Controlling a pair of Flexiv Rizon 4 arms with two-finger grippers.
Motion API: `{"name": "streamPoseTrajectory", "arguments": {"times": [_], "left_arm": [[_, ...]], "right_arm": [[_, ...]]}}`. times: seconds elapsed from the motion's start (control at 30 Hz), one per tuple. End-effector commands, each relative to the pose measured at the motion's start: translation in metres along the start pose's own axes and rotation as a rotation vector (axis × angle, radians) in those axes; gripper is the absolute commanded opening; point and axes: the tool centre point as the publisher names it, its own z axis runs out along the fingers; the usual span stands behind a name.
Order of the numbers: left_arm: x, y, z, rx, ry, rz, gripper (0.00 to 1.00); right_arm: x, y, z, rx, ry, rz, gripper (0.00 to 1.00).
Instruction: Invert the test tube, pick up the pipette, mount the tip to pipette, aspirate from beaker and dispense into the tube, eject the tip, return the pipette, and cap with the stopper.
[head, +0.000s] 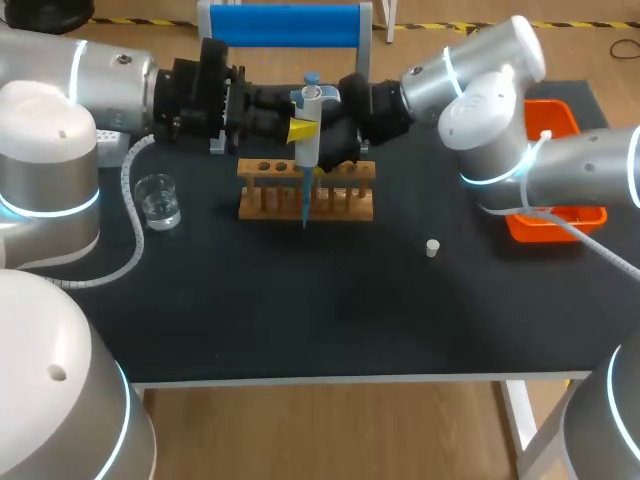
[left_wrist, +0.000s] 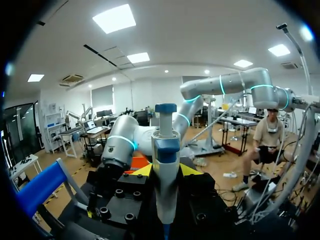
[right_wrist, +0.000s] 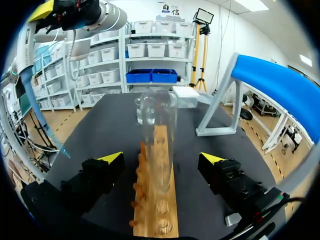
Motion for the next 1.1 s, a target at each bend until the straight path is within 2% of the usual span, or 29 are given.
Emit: {"name": "streamPoseTrajectory", "arguments": {"times": [0.03,0.3,0.43,0.73,0.87,1.1], "left_arm": [[-0.001,0.000,0.000,-0.001,0.003,0.000,0.00],[-0.001,0.000,0.000,-0.001,0.003,0.000,0.00],[-0.001,0.000,0.000,-0.001,0.003,0.000,0.00],[-0.001,0.000,0.000,-0.001,0.003,0.000,0.00],[-0.001,0.000,0.000,-0.001,0.003,0.000,0.00],[-0.001,0.000,0.000,-0.001,0.003,0.000,0.00]], "right_arm": [[0.015,-0.008,-0.028,-0.009,-0.018,0.008,1.00],[0.038,-0.024,-0.072,-0.047,-0.067,0.028,1.00],[0.053,-0.023,-0.099,-0.089,-0.087,0.021,1.00],[0.084,-0.007,-0.160,-0.285,-0.107,0.025,1.00],[0.098,0.004,-0.174,-0.363,-0.099,0.016,1.00],[0.123,0.022,-0.181,-0.441,-0.067,0.016,1.00]]}}
